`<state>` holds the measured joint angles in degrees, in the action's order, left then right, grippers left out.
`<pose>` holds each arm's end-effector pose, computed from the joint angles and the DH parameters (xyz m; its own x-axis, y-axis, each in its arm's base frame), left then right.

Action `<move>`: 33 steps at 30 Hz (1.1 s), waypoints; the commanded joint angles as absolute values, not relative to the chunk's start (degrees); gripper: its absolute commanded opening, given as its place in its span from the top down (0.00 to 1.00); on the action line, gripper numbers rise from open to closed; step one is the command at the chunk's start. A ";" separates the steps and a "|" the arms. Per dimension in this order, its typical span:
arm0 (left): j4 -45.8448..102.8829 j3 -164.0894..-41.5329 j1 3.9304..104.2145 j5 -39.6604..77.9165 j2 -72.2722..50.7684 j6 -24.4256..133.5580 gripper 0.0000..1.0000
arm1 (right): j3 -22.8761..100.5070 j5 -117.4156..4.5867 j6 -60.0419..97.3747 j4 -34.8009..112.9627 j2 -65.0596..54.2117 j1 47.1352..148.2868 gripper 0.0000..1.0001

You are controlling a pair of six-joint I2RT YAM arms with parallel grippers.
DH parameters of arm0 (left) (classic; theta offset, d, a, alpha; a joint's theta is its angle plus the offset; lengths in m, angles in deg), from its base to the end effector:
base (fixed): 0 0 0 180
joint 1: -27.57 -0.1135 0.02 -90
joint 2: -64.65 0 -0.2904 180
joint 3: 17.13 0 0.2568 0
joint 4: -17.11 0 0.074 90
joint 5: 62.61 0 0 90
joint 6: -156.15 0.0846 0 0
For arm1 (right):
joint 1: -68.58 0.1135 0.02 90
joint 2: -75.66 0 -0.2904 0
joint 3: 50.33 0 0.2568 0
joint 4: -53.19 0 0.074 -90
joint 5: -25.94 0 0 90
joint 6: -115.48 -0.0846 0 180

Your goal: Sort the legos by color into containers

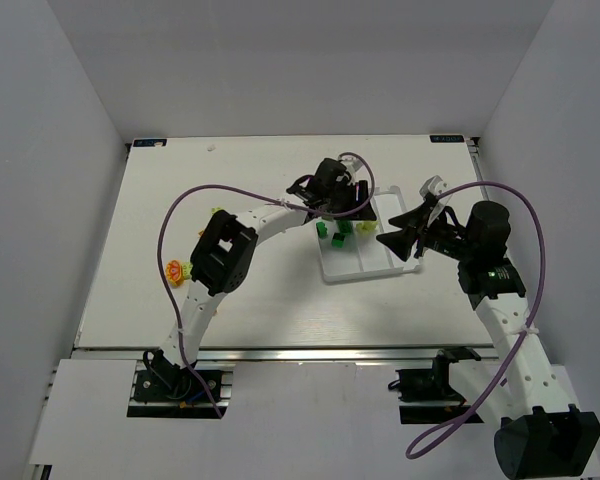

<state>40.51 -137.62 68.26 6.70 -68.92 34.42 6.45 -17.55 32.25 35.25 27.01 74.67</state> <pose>0.4305 -0.4096 0.1747 -0.8175 0.0540 -0.5734 0.4649 0.6496 -0.6015 0.2049 0.0836 0.3453 -0.0758 -0.0897 -0.9931 -0.7984 0.6021 0.0066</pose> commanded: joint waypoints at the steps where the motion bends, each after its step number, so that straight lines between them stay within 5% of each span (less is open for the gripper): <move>1: 42.31 -141.12 68.44 10.25 -68.06 34.06 0.34 | 6.25 -17.03 32.16 37.74 27.93 74.38 0.40; 9: 43.72 -142.36 67.75 11.65 -64.39 34.41 0.38 | 6.07 -17.30 32.07 37.92 28.11 73.86 0.38; 14: 44.85 -134.54 65.11 20.76 -54.37 35.82 0.81 | 5.72 -16.68 31.98 38.44 28.11 73.59 0.38; 19: 49.16 -121.28 58.96 26.51 -42.08 37.49 0.91 | 5.37 -16.16 31.90 38.71 27.67 73.51 0.39; 22: 51.45 -113.04 53.18 31.42 -37.75 37.93 0.81 | 5.28 -15.80 31.81 38.88 27.32 73.33 0.39; 24: 52.33 -109.67 49.83 33.44 -34.32 38.54 0.55 | 5.11 -15.72 31.72 38.97 27.23 73.33 0.37; 27: 53.03 -104.57 43.15 34.86 -32.12 39.07 0.30 | 5.02 -15.63 31.63 38.97 26.88 73.24 0.35; 33: 53.56 -104.47 35.40 37.14 -35.53 43.11 0.21 | 4.84 -15.71 31.63 38.97 26.62 73.33 0.33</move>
